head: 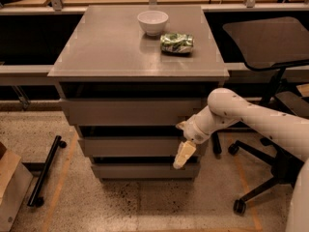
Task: Open middle drawer
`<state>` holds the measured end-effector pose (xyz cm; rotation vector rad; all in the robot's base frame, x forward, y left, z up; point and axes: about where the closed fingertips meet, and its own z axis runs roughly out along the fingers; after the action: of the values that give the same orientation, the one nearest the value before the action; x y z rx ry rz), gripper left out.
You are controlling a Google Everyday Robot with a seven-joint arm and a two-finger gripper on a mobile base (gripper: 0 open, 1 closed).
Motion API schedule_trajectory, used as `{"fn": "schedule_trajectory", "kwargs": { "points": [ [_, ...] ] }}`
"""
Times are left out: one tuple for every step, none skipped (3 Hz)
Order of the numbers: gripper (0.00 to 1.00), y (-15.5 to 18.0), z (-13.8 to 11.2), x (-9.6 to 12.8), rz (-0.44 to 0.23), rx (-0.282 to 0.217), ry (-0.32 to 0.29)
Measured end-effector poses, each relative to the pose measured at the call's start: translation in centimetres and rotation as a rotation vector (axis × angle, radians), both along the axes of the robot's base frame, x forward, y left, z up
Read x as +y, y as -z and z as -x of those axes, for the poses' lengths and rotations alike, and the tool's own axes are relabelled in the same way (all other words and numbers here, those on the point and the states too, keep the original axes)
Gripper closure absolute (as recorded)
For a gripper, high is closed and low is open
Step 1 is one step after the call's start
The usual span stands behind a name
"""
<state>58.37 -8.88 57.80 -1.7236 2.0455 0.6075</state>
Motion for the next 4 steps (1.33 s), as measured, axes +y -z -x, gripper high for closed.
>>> {"fn": "schedule_trajectory", "kwargs": {
  "points": [
    [0.0,4.2,-1.5,-0.6,0.026,0.053,0.003],
    [0.0,4.3,-1.6,-0.6,0.025,0.055,0.003],
    [0.0,5.3,-1.0,-0.5,0.024,0.031,0.024],
    [0.0,5.9,-0.9,-0.7,0.022,0.0,0.039]
  ]
}}
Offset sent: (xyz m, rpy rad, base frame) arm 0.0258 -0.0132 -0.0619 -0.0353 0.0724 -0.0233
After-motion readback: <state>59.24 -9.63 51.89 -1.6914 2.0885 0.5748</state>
